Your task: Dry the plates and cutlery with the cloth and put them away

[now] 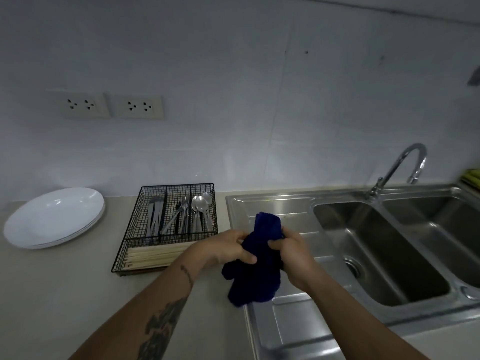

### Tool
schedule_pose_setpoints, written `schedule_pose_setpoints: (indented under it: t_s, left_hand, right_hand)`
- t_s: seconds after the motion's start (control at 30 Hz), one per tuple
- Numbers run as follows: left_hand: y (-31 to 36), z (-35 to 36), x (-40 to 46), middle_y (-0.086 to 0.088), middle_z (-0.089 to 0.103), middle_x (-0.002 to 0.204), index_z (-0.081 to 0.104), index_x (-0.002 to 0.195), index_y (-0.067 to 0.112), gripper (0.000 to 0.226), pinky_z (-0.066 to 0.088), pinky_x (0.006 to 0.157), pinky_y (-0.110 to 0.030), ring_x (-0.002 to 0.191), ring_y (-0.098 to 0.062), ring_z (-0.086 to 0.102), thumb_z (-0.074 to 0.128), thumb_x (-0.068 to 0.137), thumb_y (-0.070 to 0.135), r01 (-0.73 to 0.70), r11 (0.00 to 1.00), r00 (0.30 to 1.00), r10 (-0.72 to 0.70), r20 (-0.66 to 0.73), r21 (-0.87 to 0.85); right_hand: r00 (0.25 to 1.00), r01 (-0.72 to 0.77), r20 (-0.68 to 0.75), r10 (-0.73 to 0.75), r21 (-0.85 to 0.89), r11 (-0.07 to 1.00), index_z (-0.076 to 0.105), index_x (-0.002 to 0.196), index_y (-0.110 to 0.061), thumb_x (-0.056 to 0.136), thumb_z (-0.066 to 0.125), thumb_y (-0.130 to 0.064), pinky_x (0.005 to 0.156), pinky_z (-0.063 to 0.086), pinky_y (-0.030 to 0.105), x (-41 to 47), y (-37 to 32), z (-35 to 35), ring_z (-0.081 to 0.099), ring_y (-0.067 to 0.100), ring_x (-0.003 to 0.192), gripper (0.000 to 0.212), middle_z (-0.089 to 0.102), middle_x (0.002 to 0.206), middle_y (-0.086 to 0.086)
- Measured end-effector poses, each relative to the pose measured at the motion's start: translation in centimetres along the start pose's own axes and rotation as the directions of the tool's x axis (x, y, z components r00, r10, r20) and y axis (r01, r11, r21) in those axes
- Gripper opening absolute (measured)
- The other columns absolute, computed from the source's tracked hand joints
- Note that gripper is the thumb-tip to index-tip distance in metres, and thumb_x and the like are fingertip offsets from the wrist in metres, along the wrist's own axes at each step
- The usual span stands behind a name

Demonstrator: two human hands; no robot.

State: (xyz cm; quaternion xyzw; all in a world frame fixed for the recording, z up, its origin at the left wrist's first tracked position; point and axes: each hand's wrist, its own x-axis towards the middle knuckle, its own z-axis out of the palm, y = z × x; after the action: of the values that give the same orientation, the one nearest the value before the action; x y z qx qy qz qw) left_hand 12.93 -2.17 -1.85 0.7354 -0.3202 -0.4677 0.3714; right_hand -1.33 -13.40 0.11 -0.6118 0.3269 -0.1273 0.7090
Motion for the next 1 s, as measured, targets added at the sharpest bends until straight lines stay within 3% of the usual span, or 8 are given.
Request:
schedule_pose_setpoints:
  t_s: [0.2,0.3,0.37,0.5,0.63,0.8,0.9,1.0]
  left_hand:
    - [-2.2,4.3,-2.8,-0.006,0.072,0.110,0.071,0.106,0.018,0.022,0.054,0.095,-0.038,0.103,-0.023,0.068,0.074,0.084,0.020,0.147,0.987,0.989,-0.149,0.019,0.070]
    - [-3.5,6.8,-2.5,-0.006,0.071,0.102,0.071,0.102,0.014,0.016,0.055,0.080,-0.030,0.092,-0.020,0.067,0.069,0.088,0.022,0.186,0.971,0.977,-0.167,-0.130,0.149]
    - [-4.6,8.2,-2.2,-0.008,0.069,0.099,0.068,0.098,0.009,0.015,0.052,0.072,-0.027,0.088,-0.020,0.066,0.062,0.090,0.020,0.198,0.955,0.956,-0.139,-0.258,0.221]
    - [-7.6,10.1,-1.8,-0.008,0.054,0.122,0.054,0.125,0.009,0.034,0.048,0.087,-0.034,0.105,-0.025,0.055,0.050,0.093,0.017,0.226,0.776,0.881,0.095,-0.464,0.588]
    - [-8.7,13.0,-1.9,-0.005,0.046,0.141,0.046,0.138,0.010,0.045,0.032,0.110,-0.037,0.129,-0.025,0.044,0.039,0.095,0.022,0.057,0.608,0.835,0.406,-0.372,0.792]
    - [-10.9,14.4,-2.2,-0.004,-0.002,0.166,0.007,0.158,0.012,0.071,0.004,0.121,-0.044,0.153,-0.019,0.002,0.000,0.094,0.043,0.126,0.495,0.943,0.209,-0.258,0.860]
    - [-10.3,13.7,-2.0,-0.004,0.000,0.166,0.010,0.158,0.011,0.063,0.006,0.121,-0.043,0.152,-0.020,0.005,0.018,0.102,0.040,0.104,0.500,0.957,0.185,-0.224,0.860]
    - [-8.7,12.3,-2.2,-0.008,0.031,0.156,0.036,0.145,0.007,0.049,0.026,0.111,-0.041,0.140,-0.025,0.033,0.034,0.103,0.031,0.074,0.495,0.944,0.245,-0.221,0.866]
  right_hand:
    - [0.989,-0.075,0.099,0.110,-0.299,0.951,0.065,0.104,-0.012,0.087,0.057,-0.002,0.079,0.058,0.042,-1.7,3.5,-2.2,0.069,0.024,0.088,0.021,0.072,0.095,0.010]
    - [0.993,-0.051,0.068,0.092,-0.460,0.887,0.061,0.113,-0.012,0.087,0.055,-0.004,0.080,0.057,0.039,-1.2,5.8,-3.3,0.067,0.021,0.087,0.028,0.069,0.101,0.010]
    - [0.997,-0.001,0.055,0.047,-0.640,0.769,0.057,0.120,-0.008,0.086,0.050,-0.002,0.079,0.055,0.032,-0.9,7.1,-4.1,0.064,0.019,0.088,0.035,0.067,0.103,0.008]
    - [0.982,0.178,0.133,-0.134,-0.888,0.425,0.045,0.133,-0.010,0.079,0.052,-0.010,0.091,0.048,0.038,-1.5,9.6,-4.8,0.054,0.030,0.110,0.054,0.057,0.121,0.010]
    - [0.932,0.360,0.351,-0.088,-0.926,0.119,0.017,0.151,-0.015,0.095,0.037,-0.033,0.111,0.028,0.045,-3.1,12.9,-4.0,0.021,0.028,0.142,0.063,0.020,0.158,0.006]
    - [0.947,0.301,0.309,0.090,-0.949,0.097,-0.005,0.153,-0.020,0.101,0.022,-0.038,0.116,0.012,0.054,-3.6,14.5,-4.8,-0.008,0.024,0.148,0.062,-0.013,0.161,0.002]
    - [0.943,0.301,0.312,0.113,-0.948,0.099,-0.001,0.154,-0.020,0.101,0.025,-0.038,0.115,0.012,0.057,-3.3,13.7,-4.6,-0.006,0.025,0.148,0.062,-0.010,0.161,0.001]
    - [0.943,0.302,0.314,0.112,-0.947,0.109,0.014,0.152,-0.016,0.099,0.032,-0.037,0.111,0.018,0.061,-3.1,12.0,-4.6,0.011,0.028,0.146,0.060,0.008,0.161,0.004]
